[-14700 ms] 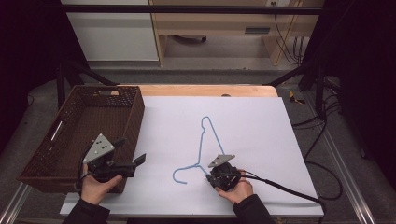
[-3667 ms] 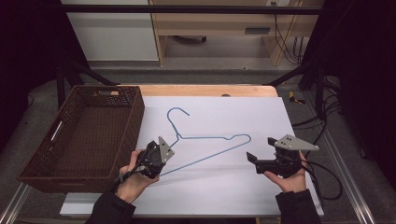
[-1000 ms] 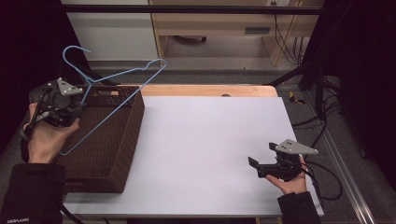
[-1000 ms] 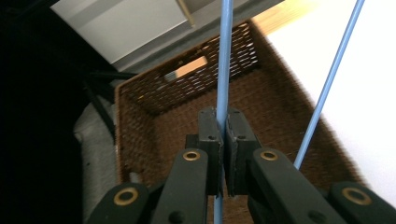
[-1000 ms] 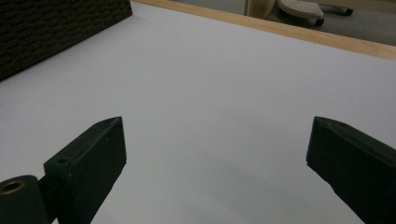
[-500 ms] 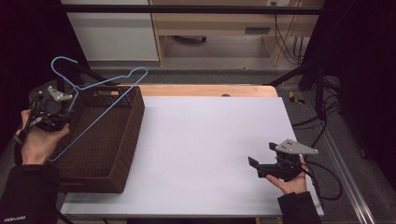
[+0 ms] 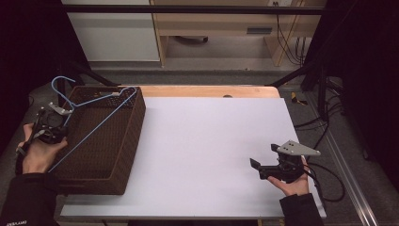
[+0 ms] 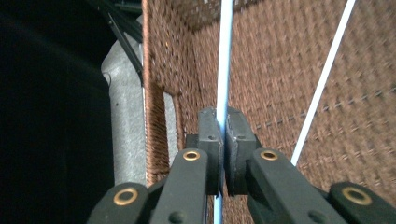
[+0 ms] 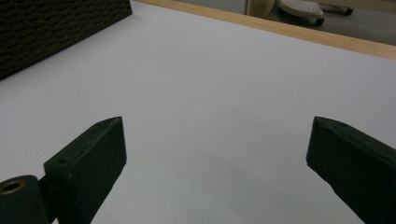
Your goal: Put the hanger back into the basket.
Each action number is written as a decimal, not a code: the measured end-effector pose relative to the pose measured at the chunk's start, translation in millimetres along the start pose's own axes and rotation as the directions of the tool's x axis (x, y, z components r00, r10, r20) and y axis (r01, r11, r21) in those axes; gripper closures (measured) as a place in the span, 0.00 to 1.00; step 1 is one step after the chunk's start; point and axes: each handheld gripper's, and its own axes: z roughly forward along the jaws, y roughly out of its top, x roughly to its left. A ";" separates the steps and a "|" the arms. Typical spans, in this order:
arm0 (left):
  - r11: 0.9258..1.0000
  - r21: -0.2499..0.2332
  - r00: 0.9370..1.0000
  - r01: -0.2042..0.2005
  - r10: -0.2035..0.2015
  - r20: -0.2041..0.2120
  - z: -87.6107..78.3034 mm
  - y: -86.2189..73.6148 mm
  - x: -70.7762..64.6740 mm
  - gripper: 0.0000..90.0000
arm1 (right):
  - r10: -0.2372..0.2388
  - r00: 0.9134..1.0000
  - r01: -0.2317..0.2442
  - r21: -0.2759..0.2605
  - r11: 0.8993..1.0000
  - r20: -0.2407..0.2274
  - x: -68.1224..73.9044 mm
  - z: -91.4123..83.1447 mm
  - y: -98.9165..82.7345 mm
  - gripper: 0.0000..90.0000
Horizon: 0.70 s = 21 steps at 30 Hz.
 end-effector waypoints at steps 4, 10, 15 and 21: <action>0.999 0.034 1.000 -0.003 0.002 0.027 13.7 -6.9 -7.8 0.96 | 0.000 1.000 0.000 -0.001 1.000 0.000 0.0 0.0 0.0 0.06; 0.996 0.082 0.995 -0.019 0.010 0.104 28.0 -13.3 -20.3 0.96 | -0.003 1.000 0.003 -0.002 1.000 0.002 -0.4 -0.4 0.0 0.06; 0.999 0.026 0.983 0.033 -0.037 0.180 20.2 -17.4 -19.4 0.87 | -0.005 1.000 0.005 -0.004 1.000 0.000 -0.6 -0.9 0.1 0.06; 0.958 -0.225 0.941 0.177 -0.097 0.325 -18.3 -21.5 -26.2 0.54 | 0.002 1.000 -0.002 -0.014 1.000 0.000 -0.4 -1.5 0.5 0.06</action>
